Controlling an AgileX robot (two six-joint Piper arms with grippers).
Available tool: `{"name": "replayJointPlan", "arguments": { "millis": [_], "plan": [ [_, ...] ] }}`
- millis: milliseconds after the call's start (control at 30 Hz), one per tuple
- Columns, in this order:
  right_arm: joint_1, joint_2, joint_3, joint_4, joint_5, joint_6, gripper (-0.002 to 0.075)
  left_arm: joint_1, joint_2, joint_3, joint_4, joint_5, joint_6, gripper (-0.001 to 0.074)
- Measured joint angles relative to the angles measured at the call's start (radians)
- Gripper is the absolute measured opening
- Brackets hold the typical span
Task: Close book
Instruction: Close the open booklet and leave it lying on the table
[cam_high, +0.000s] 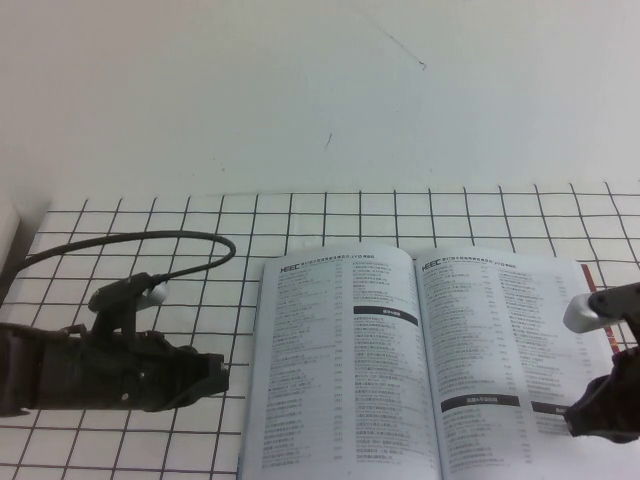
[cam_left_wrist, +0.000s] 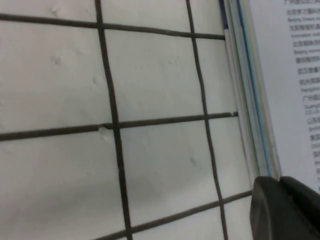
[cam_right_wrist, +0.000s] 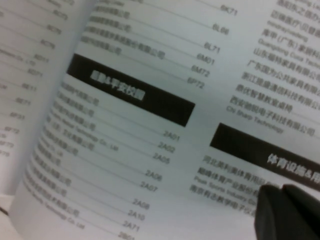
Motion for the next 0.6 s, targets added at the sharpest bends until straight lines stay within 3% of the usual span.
{"name": "replayJointPlan", "arguments": {
  "millis": [233,600],
  "plan": [
    [0.0,0.094,-0.012,0.011,-0.011,0.0,-0.0003,0.0,0.106,-0.004,-0.121,0.067,0.131,-0.0004],
    [0.0,0.105,-0.019,0.013,-0.001,0.0,-0.0003,0.0,0.144,-0.014,-0.169,0.118,0.171,-0.0004]
  ]
}}
